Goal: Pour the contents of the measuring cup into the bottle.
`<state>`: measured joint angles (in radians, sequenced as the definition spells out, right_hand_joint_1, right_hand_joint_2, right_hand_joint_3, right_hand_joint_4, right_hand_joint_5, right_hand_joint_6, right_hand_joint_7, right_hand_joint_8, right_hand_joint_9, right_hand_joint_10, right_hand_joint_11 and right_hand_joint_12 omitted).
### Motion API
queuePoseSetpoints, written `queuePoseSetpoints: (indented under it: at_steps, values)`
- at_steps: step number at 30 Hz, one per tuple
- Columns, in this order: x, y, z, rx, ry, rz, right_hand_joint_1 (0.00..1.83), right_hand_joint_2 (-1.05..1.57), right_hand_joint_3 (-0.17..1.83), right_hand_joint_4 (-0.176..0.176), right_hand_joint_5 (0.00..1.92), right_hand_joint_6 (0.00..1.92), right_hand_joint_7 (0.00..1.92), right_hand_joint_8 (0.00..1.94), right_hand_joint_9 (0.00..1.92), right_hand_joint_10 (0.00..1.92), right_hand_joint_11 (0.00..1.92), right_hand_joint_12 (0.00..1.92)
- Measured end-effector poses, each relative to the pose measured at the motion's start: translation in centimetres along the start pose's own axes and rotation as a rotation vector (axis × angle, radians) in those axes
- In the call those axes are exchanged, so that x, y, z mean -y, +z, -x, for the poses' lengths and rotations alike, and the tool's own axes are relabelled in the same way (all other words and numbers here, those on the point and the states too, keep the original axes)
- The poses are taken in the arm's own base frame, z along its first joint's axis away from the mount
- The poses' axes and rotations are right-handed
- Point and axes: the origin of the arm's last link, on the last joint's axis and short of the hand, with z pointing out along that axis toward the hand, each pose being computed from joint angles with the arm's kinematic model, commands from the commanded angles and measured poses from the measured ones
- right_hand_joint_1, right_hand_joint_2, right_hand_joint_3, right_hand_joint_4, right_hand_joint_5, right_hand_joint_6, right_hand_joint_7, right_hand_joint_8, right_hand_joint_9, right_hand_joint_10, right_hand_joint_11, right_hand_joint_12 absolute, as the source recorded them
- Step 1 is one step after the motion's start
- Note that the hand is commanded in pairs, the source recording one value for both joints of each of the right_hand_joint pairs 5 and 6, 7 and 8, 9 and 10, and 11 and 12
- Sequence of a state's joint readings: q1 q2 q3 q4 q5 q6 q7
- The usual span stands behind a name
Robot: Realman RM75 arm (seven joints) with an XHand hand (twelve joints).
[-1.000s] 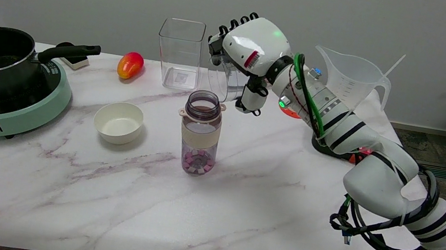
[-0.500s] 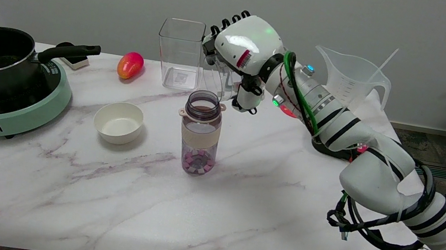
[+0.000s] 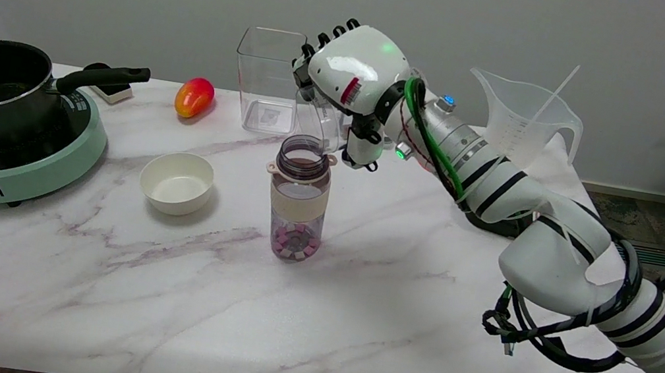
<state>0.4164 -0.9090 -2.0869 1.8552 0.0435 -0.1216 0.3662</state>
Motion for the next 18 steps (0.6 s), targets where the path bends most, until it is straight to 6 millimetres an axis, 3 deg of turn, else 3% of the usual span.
queuePoseSetpoints:
  at_steps: [18]
  values:
    - [0.34, 0.29, 0.19, 0.027, -0.065, -0.010, 1.55, 0.38, 1.21, 0.000, 1.37, 1.37, 1.36, 1.36, 1.27, 1.27, 1.08, 1.08]
